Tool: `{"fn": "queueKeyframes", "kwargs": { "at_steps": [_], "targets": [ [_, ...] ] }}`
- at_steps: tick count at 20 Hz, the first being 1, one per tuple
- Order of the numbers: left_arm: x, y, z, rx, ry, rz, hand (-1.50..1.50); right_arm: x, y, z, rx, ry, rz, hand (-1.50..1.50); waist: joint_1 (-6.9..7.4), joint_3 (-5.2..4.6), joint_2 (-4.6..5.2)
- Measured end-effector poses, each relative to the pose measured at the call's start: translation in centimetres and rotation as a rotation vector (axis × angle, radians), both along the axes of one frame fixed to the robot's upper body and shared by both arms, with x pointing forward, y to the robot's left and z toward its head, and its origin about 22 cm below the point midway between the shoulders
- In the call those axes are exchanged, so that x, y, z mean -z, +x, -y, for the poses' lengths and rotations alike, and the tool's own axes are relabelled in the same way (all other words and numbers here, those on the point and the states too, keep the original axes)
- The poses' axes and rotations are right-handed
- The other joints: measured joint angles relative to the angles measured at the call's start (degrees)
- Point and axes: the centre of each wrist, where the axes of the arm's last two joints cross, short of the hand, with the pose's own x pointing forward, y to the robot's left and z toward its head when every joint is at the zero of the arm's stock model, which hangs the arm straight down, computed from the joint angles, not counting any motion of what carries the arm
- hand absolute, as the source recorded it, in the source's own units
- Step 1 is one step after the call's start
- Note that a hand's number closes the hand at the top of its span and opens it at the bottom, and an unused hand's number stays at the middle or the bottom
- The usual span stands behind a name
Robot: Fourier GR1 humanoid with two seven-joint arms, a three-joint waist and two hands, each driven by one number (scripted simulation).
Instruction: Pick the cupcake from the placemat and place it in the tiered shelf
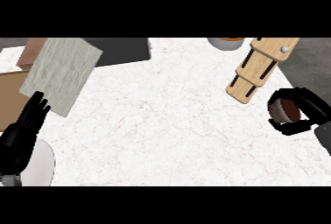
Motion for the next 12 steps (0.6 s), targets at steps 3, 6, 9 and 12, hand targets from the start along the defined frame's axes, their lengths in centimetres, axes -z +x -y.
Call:
{"fn": "queueKeyframes", "kwargs": {
  "at_steps": [3,6,9,12],
  "targets": [
    [-0.2,-0.1,0.1,0.001,0.000,0.001,0.00,-2.7,-0.1,2.1,0.036,0.071,0.067,1.50,0.24,-0.10,0.00],
    [-0.2,-0.4,0.1,0.006,0.000,0.003,0.00,-5.1,-0.6,4.0,0.065,0.134,0.105,1.50,0.65,-0.16,0.17],
    [-0.2,-0.5,0.4,0.022,-0.003,0.005,0.00,-8.6,-0.7,5.4,0.084,0.178,0.136,1.50,1.32,-0.20,0.35],
    [-0.3,-0.4,1.2,0.037,-0.003,0.017,0.00,-11.5,-1.1,6.1,0.098,0.218,0.140,1.50,2.04,-0.18,0.64]
  ]
}}
